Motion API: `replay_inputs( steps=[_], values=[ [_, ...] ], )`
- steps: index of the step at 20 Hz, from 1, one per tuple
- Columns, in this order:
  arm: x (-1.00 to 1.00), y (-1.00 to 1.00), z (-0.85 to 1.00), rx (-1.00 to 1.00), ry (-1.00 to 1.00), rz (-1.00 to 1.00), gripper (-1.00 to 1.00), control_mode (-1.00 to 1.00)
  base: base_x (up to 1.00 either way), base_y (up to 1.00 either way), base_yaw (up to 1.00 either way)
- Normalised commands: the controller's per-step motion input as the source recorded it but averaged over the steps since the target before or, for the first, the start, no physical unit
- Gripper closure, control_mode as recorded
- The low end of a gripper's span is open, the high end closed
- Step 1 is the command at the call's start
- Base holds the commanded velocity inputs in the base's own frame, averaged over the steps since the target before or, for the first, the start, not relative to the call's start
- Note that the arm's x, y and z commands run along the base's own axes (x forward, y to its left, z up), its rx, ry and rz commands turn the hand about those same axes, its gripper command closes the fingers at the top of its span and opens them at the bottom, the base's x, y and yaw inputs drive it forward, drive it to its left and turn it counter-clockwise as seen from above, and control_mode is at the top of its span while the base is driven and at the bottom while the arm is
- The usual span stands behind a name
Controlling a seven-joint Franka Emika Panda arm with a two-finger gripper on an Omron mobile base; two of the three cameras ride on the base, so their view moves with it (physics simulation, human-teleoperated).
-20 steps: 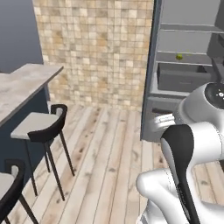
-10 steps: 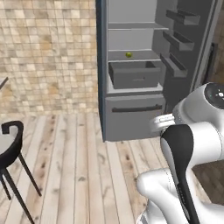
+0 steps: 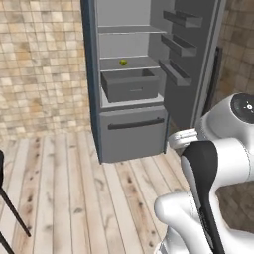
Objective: Pick the mango and pear from the fridge and place them inside the tupperware on the counter.
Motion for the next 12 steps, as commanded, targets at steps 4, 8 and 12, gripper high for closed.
replay_inputs(
  steps=[4,8,12],
  values=[
    [0.0,0.0,0.0,0.0,0.0,0.0,-1.0,1.0,0.54,-0.32,-0.01],
    [0.0,0.0,0.0,0.0,0.0,0.0,-1.0,1.0,0.71,-0.44,0.0],
    [0.0,0.0,0.0,0.0,0.0,0.0,-1.0,1.0,0.56,-0.53,0.0]
  ],
)
